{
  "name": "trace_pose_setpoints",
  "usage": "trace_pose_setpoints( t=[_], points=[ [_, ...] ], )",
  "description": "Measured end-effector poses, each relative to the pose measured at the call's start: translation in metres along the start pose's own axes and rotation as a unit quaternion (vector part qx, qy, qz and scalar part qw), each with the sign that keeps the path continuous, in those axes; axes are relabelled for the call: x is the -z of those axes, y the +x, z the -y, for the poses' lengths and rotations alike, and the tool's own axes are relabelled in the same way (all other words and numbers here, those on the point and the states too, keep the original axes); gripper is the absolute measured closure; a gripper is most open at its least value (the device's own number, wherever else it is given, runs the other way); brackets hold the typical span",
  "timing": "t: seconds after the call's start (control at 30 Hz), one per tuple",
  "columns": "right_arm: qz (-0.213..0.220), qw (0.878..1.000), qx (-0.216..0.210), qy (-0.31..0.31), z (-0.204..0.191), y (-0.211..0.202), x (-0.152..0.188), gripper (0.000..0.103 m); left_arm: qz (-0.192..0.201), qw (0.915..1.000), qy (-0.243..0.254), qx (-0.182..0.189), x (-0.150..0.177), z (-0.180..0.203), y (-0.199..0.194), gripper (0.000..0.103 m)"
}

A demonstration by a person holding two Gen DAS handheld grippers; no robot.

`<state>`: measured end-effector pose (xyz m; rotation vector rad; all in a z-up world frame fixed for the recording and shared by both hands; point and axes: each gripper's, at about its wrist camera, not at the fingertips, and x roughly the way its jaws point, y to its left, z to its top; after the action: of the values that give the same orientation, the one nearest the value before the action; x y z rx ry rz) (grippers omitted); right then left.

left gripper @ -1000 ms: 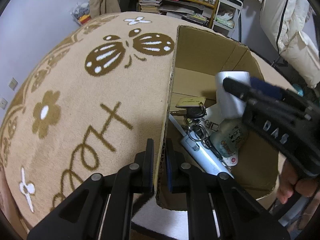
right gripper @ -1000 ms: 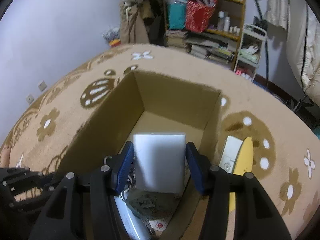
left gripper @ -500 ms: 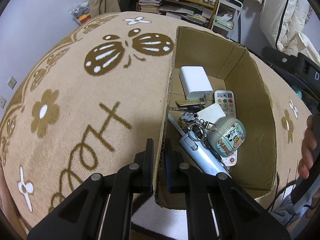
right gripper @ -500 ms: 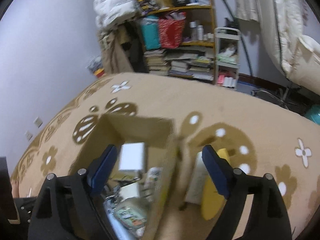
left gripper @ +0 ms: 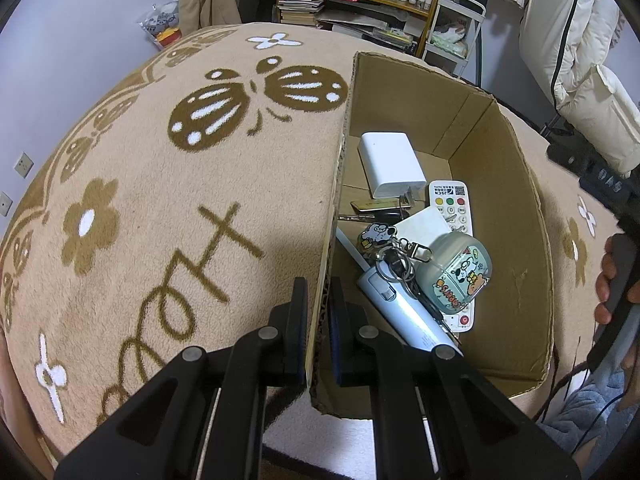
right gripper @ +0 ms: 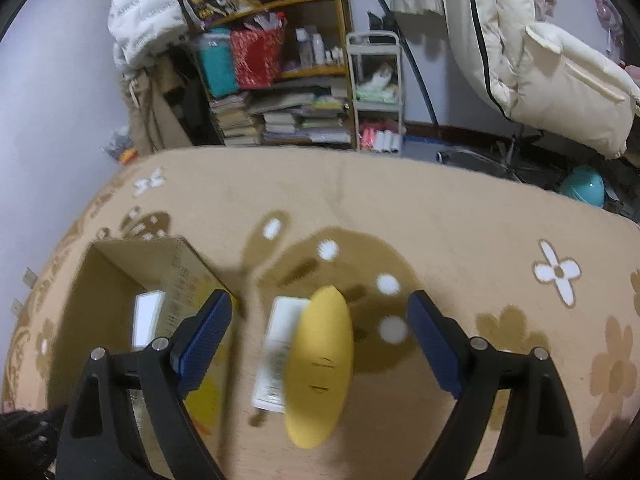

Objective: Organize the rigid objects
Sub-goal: 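Move the right tool to the pile and grasp the yellow oval fan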

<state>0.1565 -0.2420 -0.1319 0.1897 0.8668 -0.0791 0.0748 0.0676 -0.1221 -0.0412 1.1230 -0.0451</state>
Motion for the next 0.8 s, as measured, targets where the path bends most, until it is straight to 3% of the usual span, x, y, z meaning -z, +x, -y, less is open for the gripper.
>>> trace_pose_setpoints(
  t=[0.47,0.57,0.7,0.8],
  points=[
    [-0.087,0.996,0.015,-0.018,0.000,0.049,0.029,0.009,0.000,1.0000,0.003,-0.003,0.001,0.001,0.001,0.093],
    [-0.083,0.995,0.041,-0.036,-0.003,0.053,0.033,0.009,0.000,1.0000,0.003,-0.003,0.001,0.002,0.001,0.093],
    [-0.095,0.994,0.036,-0.039,-0.007,0.058,0.038,0.010,0.000,1.0000,0.002,-0.002,0.002,0.001,0.001,0.093],
    [-0.096,0.994,0.032,-0.037,-0.011,0.058,0.039,0.017,0.000,1.0000,0.002,-0.002,0.002,0.001,0.001,0.092]
  ],
)
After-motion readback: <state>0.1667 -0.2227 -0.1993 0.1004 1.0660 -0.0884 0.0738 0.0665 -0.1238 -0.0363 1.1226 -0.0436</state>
